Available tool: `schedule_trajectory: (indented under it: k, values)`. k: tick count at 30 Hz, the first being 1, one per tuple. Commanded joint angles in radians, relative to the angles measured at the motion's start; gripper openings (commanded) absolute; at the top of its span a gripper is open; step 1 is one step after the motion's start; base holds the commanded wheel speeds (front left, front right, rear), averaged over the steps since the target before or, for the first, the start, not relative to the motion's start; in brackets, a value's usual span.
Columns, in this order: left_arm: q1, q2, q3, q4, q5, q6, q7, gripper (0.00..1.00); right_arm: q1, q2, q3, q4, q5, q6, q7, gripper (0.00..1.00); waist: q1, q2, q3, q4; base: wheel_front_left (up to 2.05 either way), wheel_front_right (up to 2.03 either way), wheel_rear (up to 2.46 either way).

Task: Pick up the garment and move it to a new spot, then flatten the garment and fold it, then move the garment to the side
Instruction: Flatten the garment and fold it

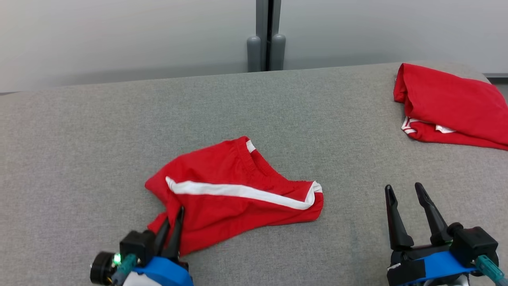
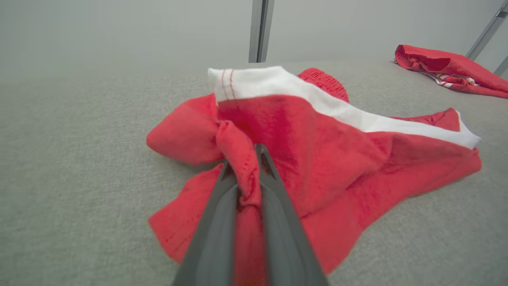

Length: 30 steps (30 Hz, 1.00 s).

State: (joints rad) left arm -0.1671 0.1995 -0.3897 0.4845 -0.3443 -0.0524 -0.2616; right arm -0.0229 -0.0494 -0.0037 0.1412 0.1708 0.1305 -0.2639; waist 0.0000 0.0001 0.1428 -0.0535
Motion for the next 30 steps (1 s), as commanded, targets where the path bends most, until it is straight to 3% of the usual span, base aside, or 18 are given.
schedule_trajectory:
  k: [1, 7, 9, 10, 11, 22, 30]
  values:
    - [0.018, -0.009, 0.009, -0.008, 0.012, -0.004, -0.004, 0.0, 0.01, -0.002, 0.0, 0.002, 0.003, 0.001, 0.0, 1.0, 0.0, -0.0001, -0.004, 0.003, 0.0, 0.0, 0.0]
    - [0.098, -0.052, 0.065, 0.015, 0.042, -0.025, -0.005, 0.0, 0.023, -0.002, 0.008, 0.015, 0.007, 0.001, 0.0, 1.0, 0.0, -0.0001, -0.024, 0.016, 0.0, 0.0, 0.0]
    - [0.109, -0.064, 0.086, 0.011, 0.049, -0.027, -0.005, 0.38, 0.029, -0.002, 0.007, 0.017, 0.007, 0.0, 0.0, 1.0, 0.0, -0.0001, -0.032, 0.02, 0.0, 0.0, 0.0]
    - [0.115, -0.068, 0.101, 0.005, 0.053, -0.028, -0.005, 0.87, 0.03, -0.002, 0.007, 0.019, 0.007, 0.001, 0.0, 1.0, 0.0, -0.0001, -0.036, 0.021, 0.0, 0.0, 0.0]
    - [0.119, -0.071, 0.118, -0.003, 0.059, -0.028, -0.005, 1.0, 0.031, -0.002, 0.008, 0.019, 0.008, 0.0, 0.0, 1.0, 0.0, -0.0001, -0.039, 0.021, 0.0, 0.0, 0.0]
    - [0.095, -0.091, 0.252, -0.147, 0.112, -0.047, -0.005, 1.0, 0.049, -0.002, 0.016, 0.026, 0.02, 0.001, 0.0, 1.0, 0.0, -0.0001, -0.067, 0.01, 0.0, 0.0, 0.0]
    - [0.018, -0.082, 0.249, -0.093, 0.134, -0.067, -0.005, 1.0, 0.043, -0.002, 0.017, 0.028, 0.028, 0.0, 0.0, 1.0, 0.0, -0.0001, -0.06, -0.02, 0.0, 0.0, 0.0]
